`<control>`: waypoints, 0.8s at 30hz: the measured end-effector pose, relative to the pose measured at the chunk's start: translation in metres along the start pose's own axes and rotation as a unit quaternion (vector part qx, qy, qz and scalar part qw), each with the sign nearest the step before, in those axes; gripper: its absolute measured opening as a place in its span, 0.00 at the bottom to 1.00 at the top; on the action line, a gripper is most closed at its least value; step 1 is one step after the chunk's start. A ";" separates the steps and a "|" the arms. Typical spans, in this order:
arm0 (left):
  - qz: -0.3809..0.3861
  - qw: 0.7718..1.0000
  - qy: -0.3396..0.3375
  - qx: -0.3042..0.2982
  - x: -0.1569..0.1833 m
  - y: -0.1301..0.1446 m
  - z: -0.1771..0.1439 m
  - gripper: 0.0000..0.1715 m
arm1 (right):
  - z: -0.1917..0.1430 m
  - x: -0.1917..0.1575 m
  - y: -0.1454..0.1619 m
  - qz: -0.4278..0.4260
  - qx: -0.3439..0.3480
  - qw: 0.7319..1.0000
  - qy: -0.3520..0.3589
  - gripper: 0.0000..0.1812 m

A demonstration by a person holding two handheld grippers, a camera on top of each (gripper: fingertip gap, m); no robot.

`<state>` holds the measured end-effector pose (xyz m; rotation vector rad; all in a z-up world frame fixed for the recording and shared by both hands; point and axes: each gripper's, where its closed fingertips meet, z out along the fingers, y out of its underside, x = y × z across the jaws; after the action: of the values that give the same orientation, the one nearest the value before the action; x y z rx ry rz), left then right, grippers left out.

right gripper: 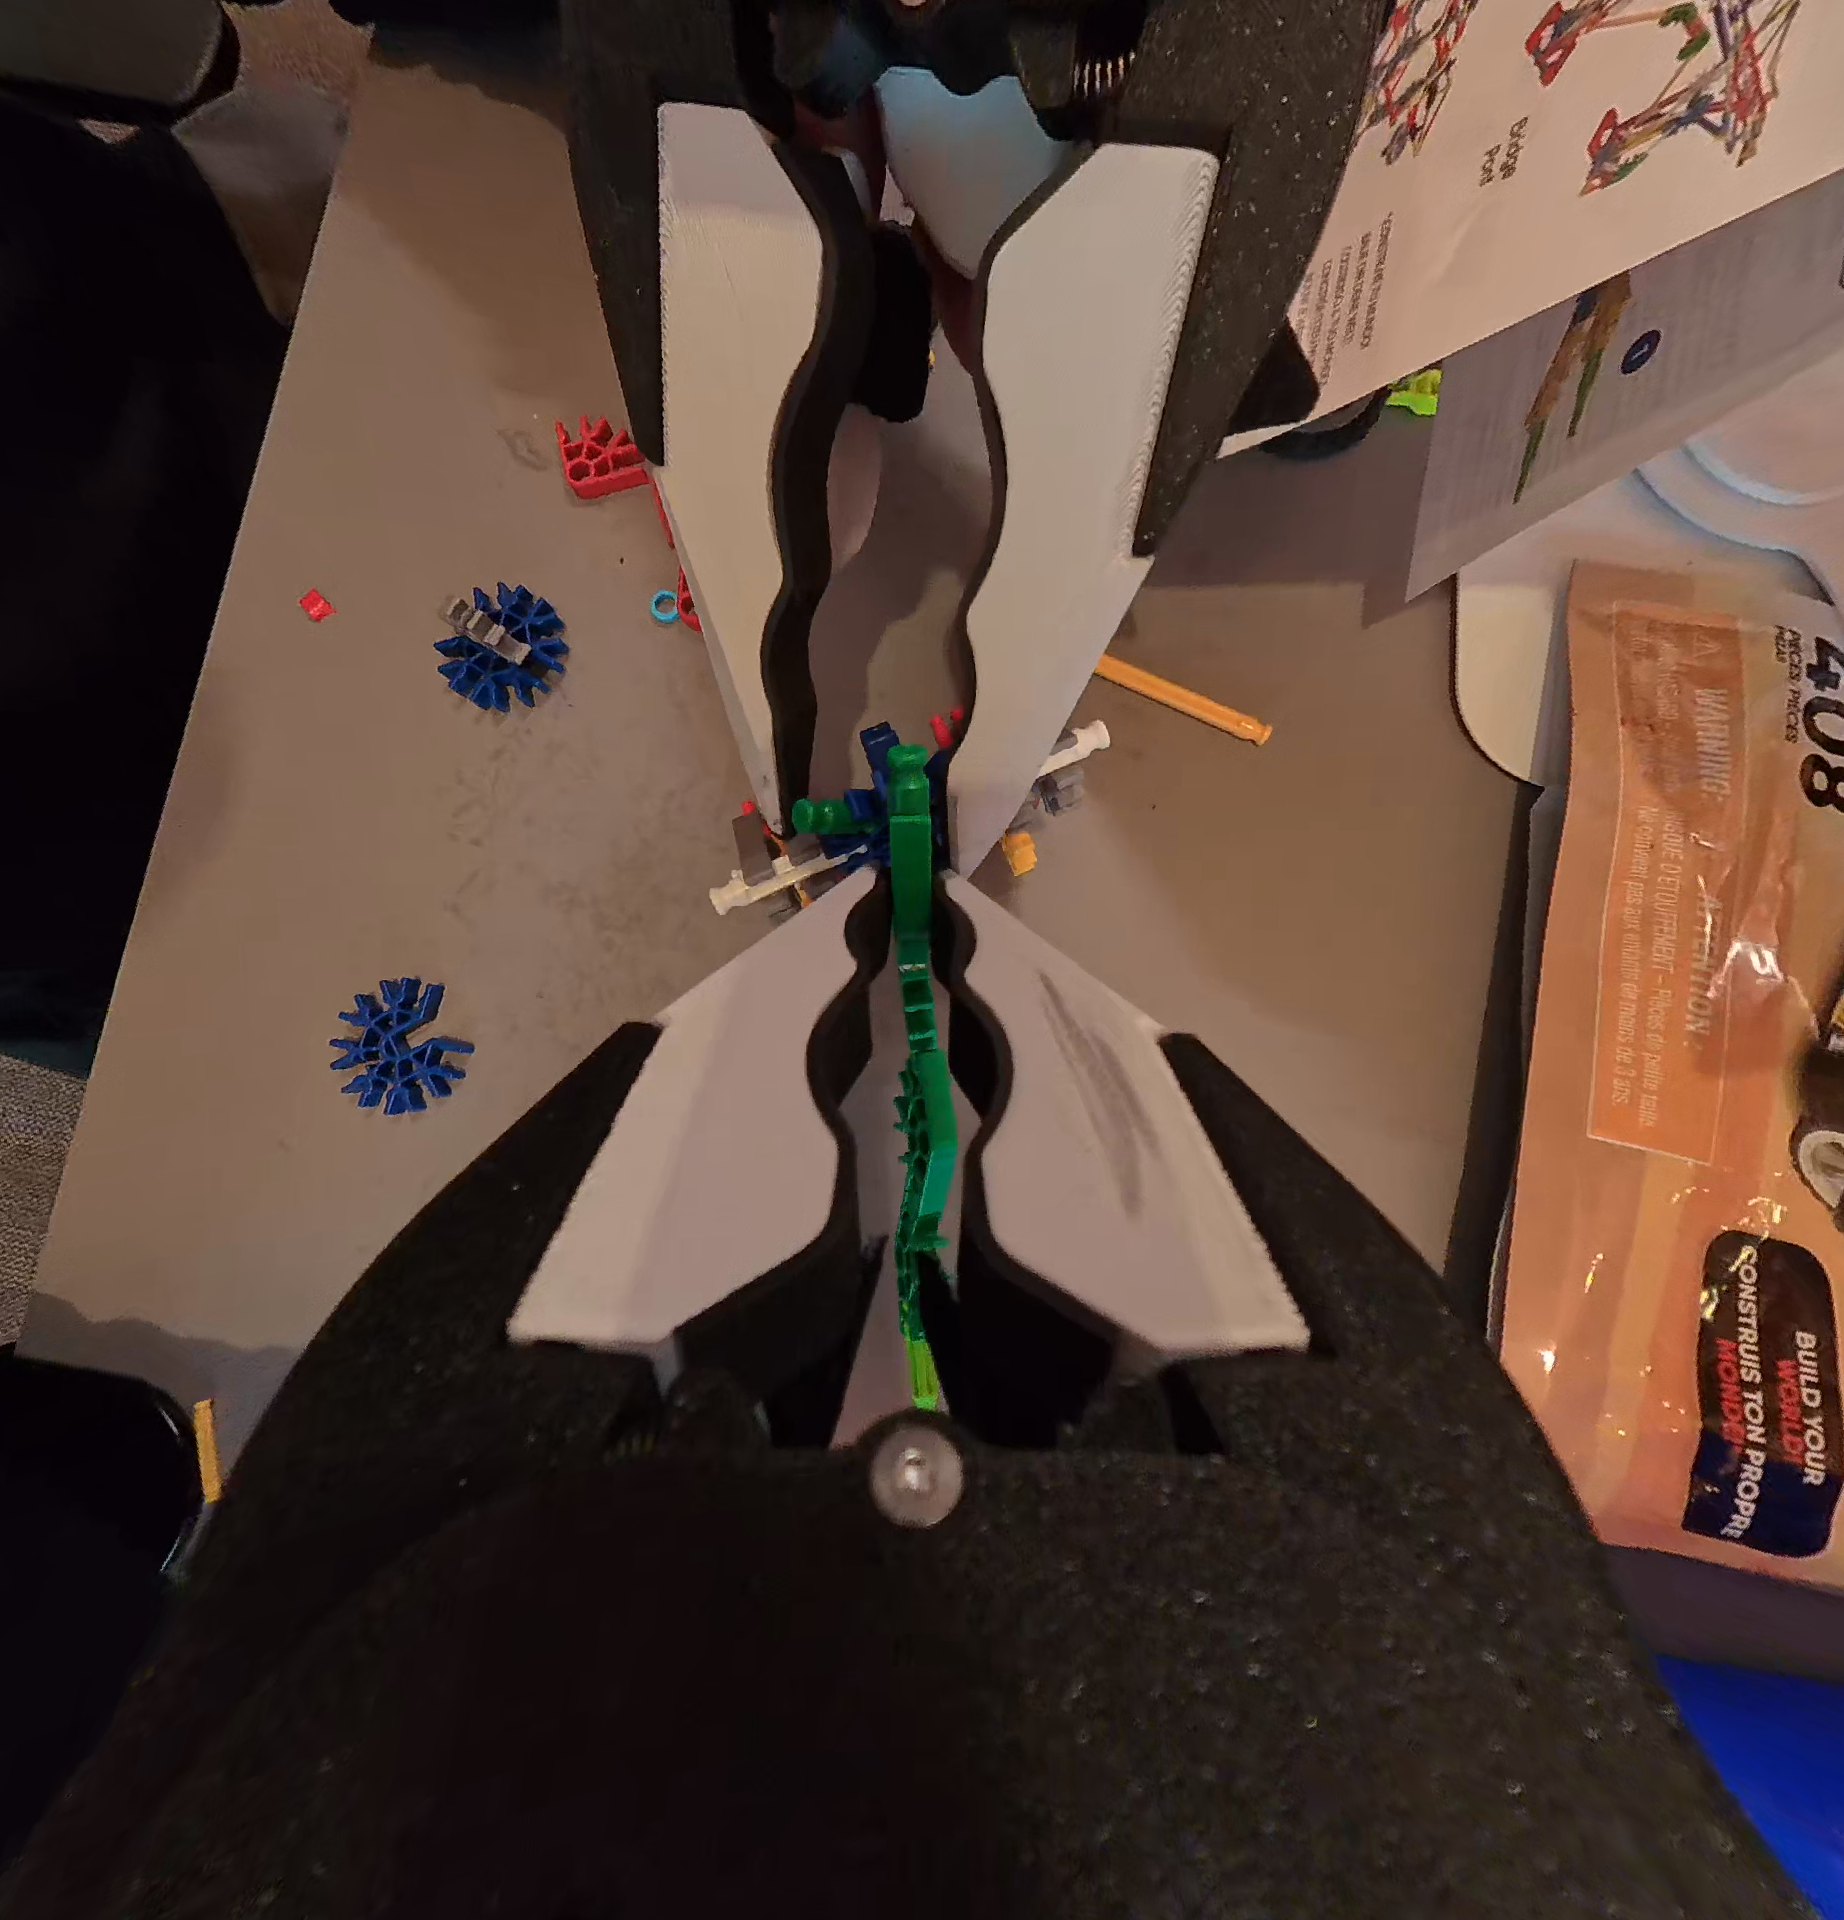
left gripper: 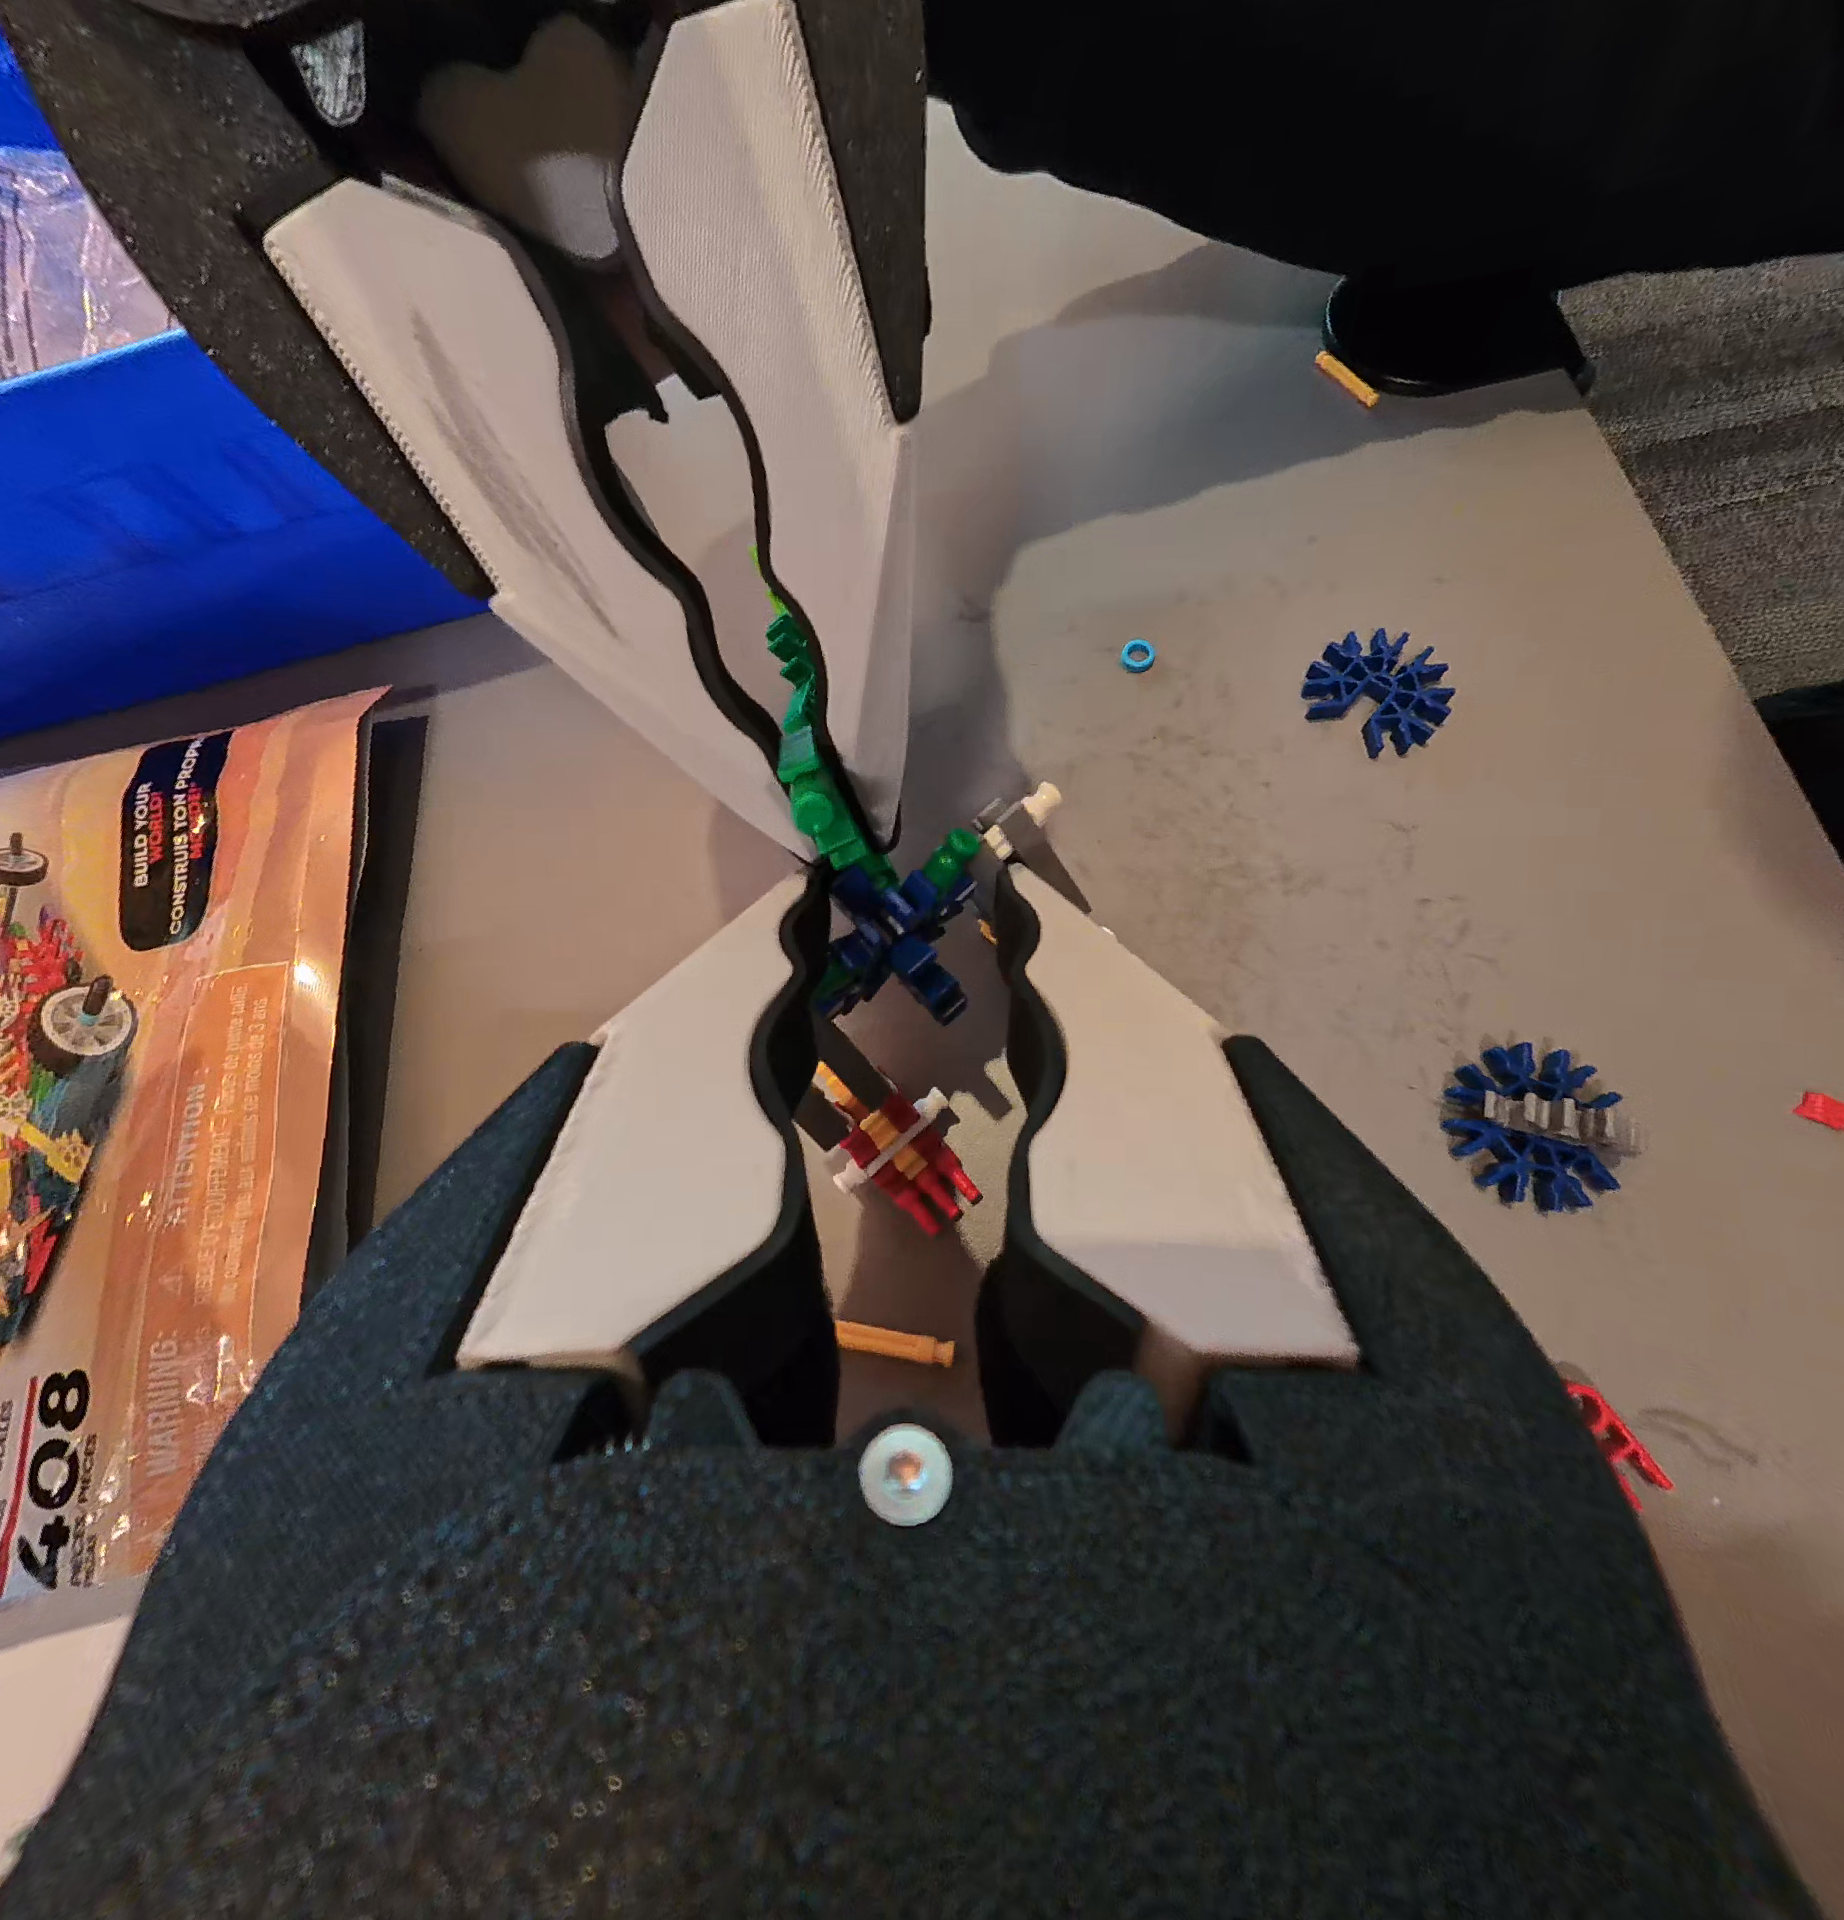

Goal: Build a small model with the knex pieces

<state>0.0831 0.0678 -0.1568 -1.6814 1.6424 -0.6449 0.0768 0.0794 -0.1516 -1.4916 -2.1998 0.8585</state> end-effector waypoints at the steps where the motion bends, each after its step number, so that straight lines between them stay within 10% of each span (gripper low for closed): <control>1: -0.001 1.000 -0.002 0.001 0.000 0.000 0.000 0.18 | 0.000 0.000 0.000 -0.001 0.001 1.000 0.001 0.03; 24: -0.008 1.000 -0.007 0.020 -0.001 0.000 -0.002 0.17 | 0.000 0.001 -0.002 0.029 0.006 0.999 0.045 0.04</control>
<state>0.0815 0.0690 -0.1557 -1.6675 1.5984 -0.6686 0.0747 0.0794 -0.1506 -1.5631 -2.0933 0.8038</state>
